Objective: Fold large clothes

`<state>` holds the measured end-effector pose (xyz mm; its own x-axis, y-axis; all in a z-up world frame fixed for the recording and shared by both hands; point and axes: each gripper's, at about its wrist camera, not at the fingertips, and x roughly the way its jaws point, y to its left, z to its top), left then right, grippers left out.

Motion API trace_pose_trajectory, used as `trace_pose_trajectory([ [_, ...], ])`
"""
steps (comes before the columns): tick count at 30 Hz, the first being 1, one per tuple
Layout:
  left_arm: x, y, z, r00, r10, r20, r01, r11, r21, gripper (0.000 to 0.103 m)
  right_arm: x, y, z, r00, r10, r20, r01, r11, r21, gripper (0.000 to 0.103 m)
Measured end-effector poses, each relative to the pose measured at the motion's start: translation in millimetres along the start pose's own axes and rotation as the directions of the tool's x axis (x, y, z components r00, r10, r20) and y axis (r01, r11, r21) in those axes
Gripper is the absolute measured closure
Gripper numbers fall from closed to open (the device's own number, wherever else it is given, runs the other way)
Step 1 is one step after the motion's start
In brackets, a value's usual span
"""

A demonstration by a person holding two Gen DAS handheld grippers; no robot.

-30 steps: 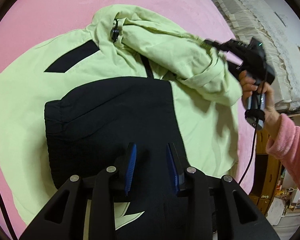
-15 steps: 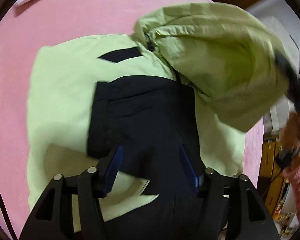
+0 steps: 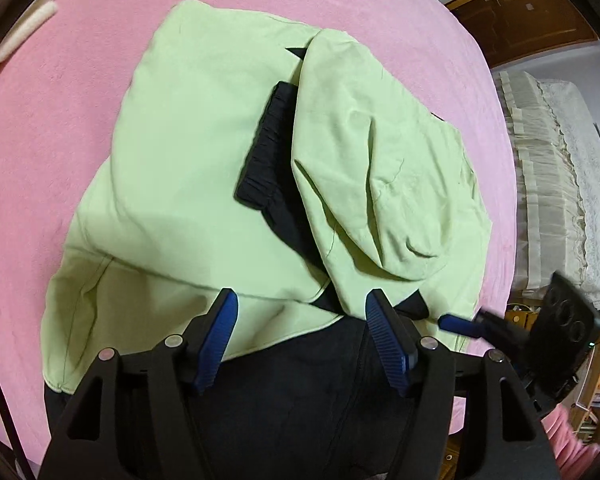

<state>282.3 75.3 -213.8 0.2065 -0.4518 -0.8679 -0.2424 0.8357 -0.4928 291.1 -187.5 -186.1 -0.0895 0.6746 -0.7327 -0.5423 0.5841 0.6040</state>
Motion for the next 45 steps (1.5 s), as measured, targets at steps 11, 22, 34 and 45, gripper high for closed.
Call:
trace_pose_trajectory([
  [11,31,-13,55,0.996,0.032,0.084,-0.027,0.998,-0.056,0.026,-12,-104,-31,0.942,-0.092,0.324,-0.146,0.756,0.638,0.034],
  [22,54,-31,64,0.992,0.070,0.106,-0.068,0.997,-0.023,0.096,5,-125,-30,0.910,-0.197,0.365,-0.164,0.638,0.752,0.097],
  [34,57,-62,48,0.933,0.307,0.188,-0.323,0.945,0.058,0.058,-47,-85,-6,0.813,-0.559,0.163,0.375,0.717,0.587,0.085],
  [45,76,-103,38,0.982,0.145,0.118,-0.162,0.974,0.159,0.085,-8,-76,22,0.928,-0.194,0.319,-0.013,0.838,0.546,0.094],
])
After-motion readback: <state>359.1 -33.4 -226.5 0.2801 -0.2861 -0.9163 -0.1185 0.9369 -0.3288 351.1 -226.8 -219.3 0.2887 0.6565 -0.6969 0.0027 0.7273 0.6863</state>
